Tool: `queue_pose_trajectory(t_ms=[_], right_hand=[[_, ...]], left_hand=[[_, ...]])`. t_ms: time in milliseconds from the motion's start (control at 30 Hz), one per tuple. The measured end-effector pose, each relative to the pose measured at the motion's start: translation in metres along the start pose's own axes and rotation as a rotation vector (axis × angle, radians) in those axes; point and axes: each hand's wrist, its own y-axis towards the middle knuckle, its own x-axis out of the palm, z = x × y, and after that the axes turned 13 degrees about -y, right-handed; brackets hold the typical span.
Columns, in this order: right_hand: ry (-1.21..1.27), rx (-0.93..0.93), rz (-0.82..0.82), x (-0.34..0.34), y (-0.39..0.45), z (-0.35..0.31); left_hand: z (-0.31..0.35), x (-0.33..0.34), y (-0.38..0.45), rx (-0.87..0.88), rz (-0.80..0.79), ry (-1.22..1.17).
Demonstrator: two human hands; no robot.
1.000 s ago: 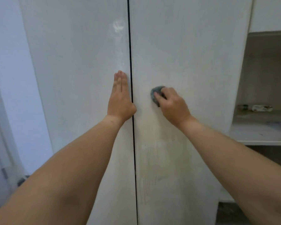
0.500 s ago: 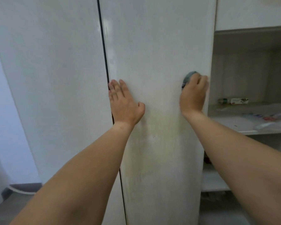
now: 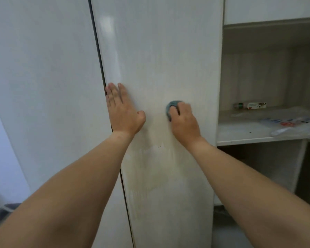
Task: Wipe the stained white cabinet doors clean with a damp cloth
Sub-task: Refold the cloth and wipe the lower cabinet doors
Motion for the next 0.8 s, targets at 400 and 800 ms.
queue_pose_trajectory(t_ms=[400,800], right_hand=[[0.113,-0.353,0.015,0.005,0.013,-0.045],[0.119,-0.38,0.102,0.021,0.035,-0.106]], left_hand=[[-0.056,-0.027,-0.02,0.046,0.005,-0.052],[-0.078,-0.045,-0.02,0.126,-0.07,-0.199]])
